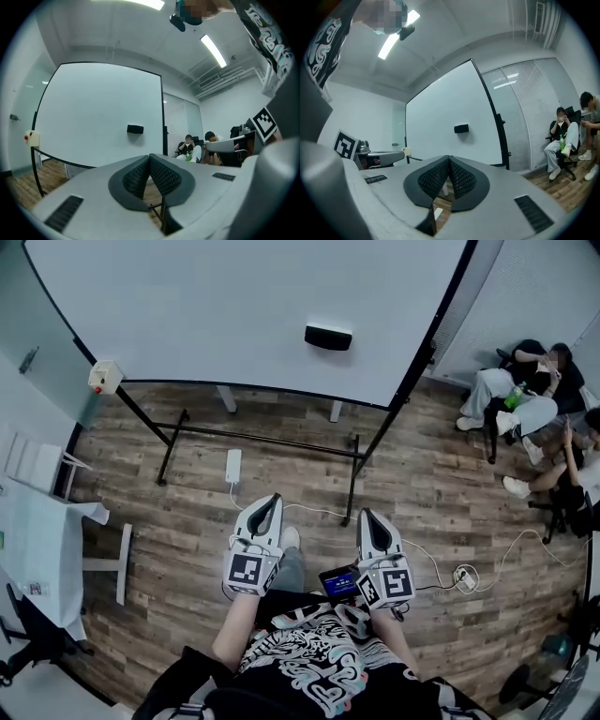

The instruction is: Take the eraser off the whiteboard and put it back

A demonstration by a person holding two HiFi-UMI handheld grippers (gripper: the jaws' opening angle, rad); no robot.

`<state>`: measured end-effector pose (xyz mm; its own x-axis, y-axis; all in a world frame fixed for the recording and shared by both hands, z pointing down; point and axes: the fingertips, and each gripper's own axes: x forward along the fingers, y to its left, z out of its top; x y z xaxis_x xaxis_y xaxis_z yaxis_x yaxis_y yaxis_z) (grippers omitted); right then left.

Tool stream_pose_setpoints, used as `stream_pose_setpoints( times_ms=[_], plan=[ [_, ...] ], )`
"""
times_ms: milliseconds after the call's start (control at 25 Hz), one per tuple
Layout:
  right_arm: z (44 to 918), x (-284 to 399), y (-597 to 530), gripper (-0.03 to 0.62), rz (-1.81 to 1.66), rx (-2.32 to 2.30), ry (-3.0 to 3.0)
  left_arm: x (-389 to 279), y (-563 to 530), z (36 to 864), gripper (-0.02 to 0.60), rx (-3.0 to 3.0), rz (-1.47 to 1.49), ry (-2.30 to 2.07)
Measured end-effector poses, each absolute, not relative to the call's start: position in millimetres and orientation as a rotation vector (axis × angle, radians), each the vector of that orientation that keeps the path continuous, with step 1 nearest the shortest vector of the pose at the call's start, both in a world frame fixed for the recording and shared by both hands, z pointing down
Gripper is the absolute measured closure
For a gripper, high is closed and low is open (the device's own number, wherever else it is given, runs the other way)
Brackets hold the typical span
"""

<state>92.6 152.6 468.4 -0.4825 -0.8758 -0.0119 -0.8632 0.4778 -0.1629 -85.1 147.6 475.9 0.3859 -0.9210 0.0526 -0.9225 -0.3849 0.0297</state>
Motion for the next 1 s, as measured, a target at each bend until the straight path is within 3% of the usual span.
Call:
stream_pose_setpoints(
  times_ms=[560, 1000],
  plan=[
    [472.4, 68.3, 1.7, 0.582, -0.228, -1.655, 2.593, -89.2, -10.1, 471.3, 0.571, 2.725, 0.096, -1.520],
    [485.3, 38.8, -53.1, 0.582, -0.264, -1.694, 2.608, -108.3, -76.5, 487.1, 0.571, 2.744, 0.134, -1.436]
  ],
)
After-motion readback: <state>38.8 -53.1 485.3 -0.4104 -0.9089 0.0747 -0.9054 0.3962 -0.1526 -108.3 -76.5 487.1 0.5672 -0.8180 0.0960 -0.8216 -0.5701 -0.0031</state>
